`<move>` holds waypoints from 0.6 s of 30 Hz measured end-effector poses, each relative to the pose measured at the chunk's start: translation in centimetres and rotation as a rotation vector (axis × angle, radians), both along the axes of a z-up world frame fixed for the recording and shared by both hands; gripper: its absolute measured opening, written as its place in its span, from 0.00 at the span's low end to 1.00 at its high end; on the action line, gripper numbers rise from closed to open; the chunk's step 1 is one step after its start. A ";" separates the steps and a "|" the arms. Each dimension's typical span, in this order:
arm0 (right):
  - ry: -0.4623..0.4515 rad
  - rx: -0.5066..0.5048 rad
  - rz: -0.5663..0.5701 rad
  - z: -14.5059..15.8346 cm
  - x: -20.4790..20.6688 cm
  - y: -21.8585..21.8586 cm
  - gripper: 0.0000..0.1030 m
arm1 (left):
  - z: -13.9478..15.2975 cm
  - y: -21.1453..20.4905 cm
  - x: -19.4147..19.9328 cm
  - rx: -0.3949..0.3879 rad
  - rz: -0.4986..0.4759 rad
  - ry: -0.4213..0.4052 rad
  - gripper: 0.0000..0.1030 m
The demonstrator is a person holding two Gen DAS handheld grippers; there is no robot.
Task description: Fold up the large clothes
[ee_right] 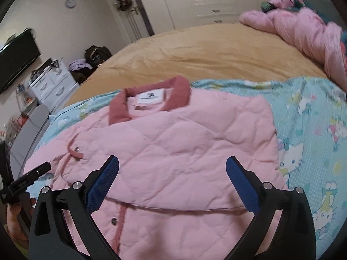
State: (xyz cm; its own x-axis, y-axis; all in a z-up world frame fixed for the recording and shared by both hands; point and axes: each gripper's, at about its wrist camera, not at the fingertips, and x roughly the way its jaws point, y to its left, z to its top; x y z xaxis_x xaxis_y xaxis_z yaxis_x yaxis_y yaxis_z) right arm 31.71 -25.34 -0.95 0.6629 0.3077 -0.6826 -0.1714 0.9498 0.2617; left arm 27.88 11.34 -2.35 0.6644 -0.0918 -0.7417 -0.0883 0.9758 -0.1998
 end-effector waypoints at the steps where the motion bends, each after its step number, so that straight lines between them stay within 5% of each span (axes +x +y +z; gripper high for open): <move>1: -0.009 -0.002 0.011 0.3 -0.1 0.4 0.96 | 0.2 0.5 -0.2 0.003 0.009 -0.004 0.91; 18: -0.087 -0.002 0.165 3.6 -1.1 11.3 0.96 | 1.6 10.8 -4.3 0.043 0.161 -0.035 0.91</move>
State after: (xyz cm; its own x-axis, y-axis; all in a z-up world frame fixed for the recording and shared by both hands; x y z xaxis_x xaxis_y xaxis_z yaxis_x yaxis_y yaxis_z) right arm 30.59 -14.00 2.61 0.6600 0.4157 -0.6258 -0.3467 0.9075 0.2372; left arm 23.62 22.14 -0.71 0.6937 0.0494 -0.7186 -0.2380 0.9573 -0.1639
